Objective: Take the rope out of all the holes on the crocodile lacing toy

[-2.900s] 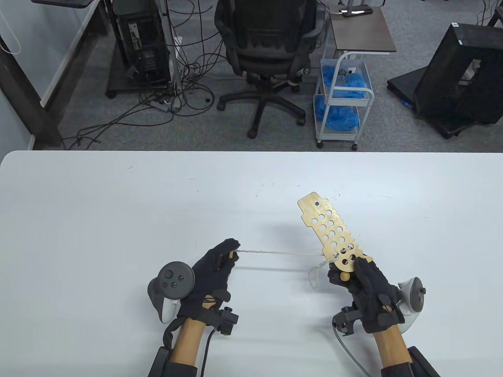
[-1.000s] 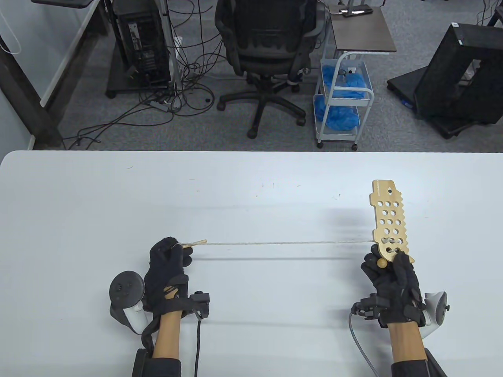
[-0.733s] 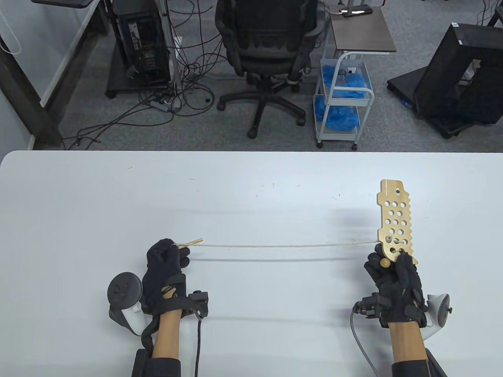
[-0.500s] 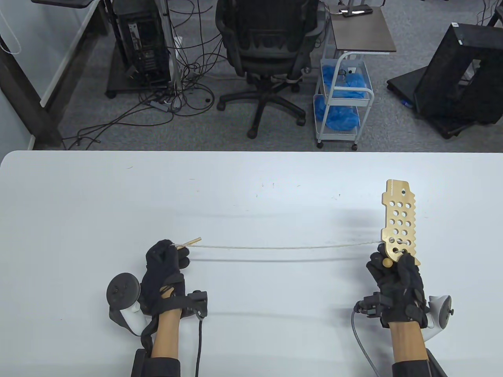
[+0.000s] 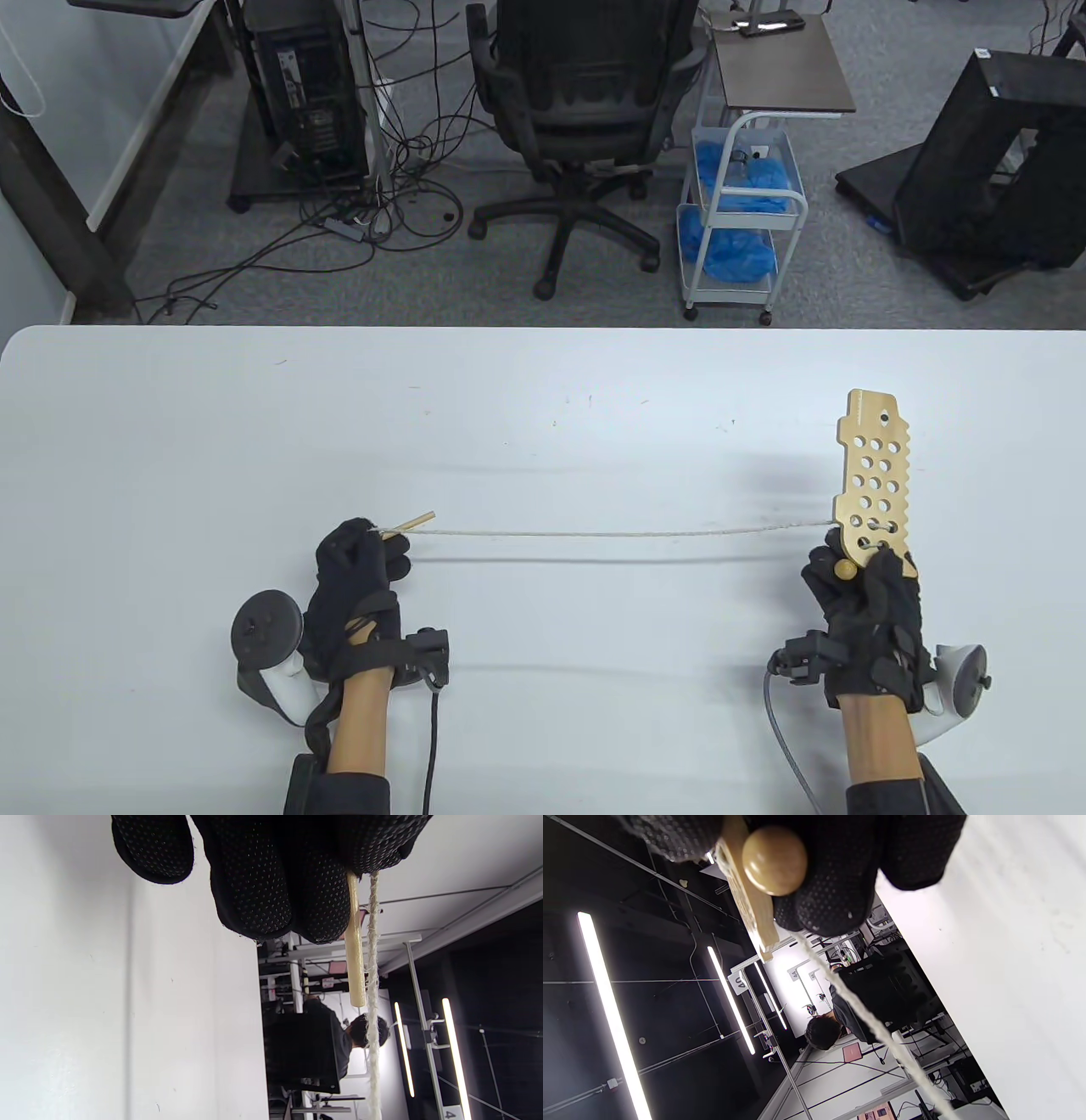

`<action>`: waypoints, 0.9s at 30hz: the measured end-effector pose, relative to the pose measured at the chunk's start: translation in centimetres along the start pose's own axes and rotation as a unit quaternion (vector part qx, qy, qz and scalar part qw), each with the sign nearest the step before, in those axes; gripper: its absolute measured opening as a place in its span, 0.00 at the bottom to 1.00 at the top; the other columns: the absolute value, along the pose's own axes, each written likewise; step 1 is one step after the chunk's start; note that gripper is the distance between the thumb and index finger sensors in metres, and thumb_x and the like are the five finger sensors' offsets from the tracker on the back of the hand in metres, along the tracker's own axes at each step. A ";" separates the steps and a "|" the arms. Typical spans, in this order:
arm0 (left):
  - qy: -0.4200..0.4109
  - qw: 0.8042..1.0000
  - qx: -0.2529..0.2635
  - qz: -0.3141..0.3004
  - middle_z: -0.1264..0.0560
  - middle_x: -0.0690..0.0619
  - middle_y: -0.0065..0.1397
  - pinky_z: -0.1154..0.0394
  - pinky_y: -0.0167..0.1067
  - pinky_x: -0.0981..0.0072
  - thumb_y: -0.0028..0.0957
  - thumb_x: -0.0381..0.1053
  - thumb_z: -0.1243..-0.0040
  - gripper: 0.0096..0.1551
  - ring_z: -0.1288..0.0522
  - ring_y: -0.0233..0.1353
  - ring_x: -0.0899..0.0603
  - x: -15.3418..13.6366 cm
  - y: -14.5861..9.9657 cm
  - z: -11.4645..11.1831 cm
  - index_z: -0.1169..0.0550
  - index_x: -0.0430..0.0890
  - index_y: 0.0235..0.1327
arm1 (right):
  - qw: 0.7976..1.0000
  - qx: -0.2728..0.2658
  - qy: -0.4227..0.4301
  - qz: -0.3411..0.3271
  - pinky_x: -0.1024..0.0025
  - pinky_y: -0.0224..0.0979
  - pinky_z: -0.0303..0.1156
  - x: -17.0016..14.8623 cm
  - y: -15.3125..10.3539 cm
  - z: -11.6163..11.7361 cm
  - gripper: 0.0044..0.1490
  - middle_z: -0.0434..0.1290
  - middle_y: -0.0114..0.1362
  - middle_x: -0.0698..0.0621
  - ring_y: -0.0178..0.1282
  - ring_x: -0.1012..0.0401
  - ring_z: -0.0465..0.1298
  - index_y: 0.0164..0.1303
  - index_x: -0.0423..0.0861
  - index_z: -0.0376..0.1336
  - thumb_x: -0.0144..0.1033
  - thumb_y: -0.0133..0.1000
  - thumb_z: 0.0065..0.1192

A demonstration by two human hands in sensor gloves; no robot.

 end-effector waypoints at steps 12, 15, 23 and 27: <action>0.027 0.999 -0.020 -0.033 0.14 0.60 0.55 0.26 0.66 0.43 0.55 0.57 0.42 0.22 0.16 0.54 0.51 1.2 -0.5 -1.4 0.26 0.62 0.64 | 1.000 0.020 -0.008 -0.011 0.44 0.65 0.71 0.2 -0.3 1.0 0.34 0.77 0.61 0.44 0.53 0.50 0.81 0.69 0.55 0.56 0.44 0.54 0.65; 0.028 0.999 -0.015 -0.029 0.15 0.60 0.55 0.26 0.66 0.43 0.55 0.54 0.39 0.22 0.16 0.54 0.52 1.1 -0.4 -1.2 0.26 0.62 0.64 | 1.000 0.016 -0.004 -0.010 0.44 0.65 0.71 0.1 -0.3 0.8 0.33 0.76 0.62 0.44 0.53 0.50 0.81 0.69 0.56 0.56 0.44 0.54 0.65; -0.015 1.000 0.000 0.005 0.15 0.61 0.56 0.26 0.67 0.44 0.57 0.58 0.43 0.22 0.17 0.55 0.53 -0.3 0.2 0.4 0.27 0.62 0.65 | 0.999 -0.012 0.034 0.011 0.45 0.65 0.71 -0.3 -0.3 0.0 0.33 0.71 0.65 0.45 0.53 0.52 0.81 0.68 0.56 0.56 0.44 0.54 0.65; -0.009 1.000 -0.003 -0.001 0.15 0.61 0.56 0.26 0.67 0.44 0.57 0.58 0.43 0.22 0.17 0.55 0.53 -0.1 0.1 0.1 0.27 0.62 0.65 | 0.999 -0.011 0.038 0.014 0.45 0.65 0.72 -0.4 -0.3 0.1 0.33 0.70 0.66 0.45 0.53 0.53 0.81 0.69 0.56 0.56 0.44 0.54 0.65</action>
Point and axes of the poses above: the tracker on the back of each hand, its own x axis roughly to the thumb side, its own y axis roughly from the wrist to the fingertips, z = x × y, the point moved 4 cm from there along y, roughly from the wrist to the fingertips
